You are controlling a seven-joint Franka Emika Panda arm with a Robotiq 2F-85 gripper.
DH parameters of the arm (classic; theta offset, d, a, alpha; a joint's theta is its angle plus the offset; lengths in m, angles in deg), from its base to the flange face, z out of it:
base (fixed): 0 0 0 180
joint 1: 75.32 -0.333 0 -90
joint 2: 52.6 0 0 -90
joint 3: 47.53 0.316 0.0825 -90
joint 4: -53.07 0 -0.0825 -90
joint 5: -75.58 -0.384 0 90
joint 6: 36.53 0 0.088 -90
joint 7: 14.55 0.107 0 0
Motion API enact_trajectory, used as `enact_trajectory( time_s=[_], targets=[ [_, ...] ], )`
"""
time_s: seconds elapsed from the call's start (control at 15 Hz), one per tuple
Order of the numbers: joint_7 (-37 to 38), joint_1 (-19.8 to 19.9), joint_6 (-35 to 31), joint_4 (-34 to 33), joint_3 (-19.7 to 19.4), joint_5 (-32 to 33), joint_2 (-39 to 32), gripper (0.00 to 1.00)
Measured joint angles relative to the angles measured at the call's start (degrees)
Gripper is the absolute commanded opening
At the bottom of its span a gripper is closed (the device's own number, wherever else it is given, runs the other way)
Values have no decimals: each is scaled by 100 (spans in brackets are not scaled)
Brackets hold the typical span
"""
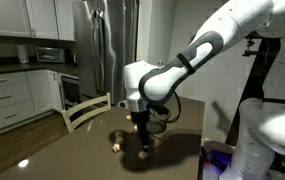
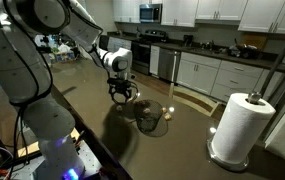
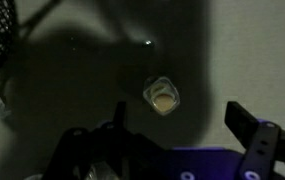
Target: Put one hamburger inside the black basket
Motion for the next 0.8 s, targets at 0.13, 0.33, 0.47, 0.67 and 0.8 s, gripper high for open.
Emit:
enact_trajectory(
  time_s=[0.13,0.33,0.47,0.67,0.8],
  targets=[
    [-89,1,-181,-3,31,13,-140,100],
    [-267,21,-328,-19,33,13,-283,100],
    [-356,49,-363,-41,32,14,-373,100],
    [-471,117,-364,-86,30,13,-529,100],
    [-518,162,-364,-135,29,13,-635,100]
  ],
)
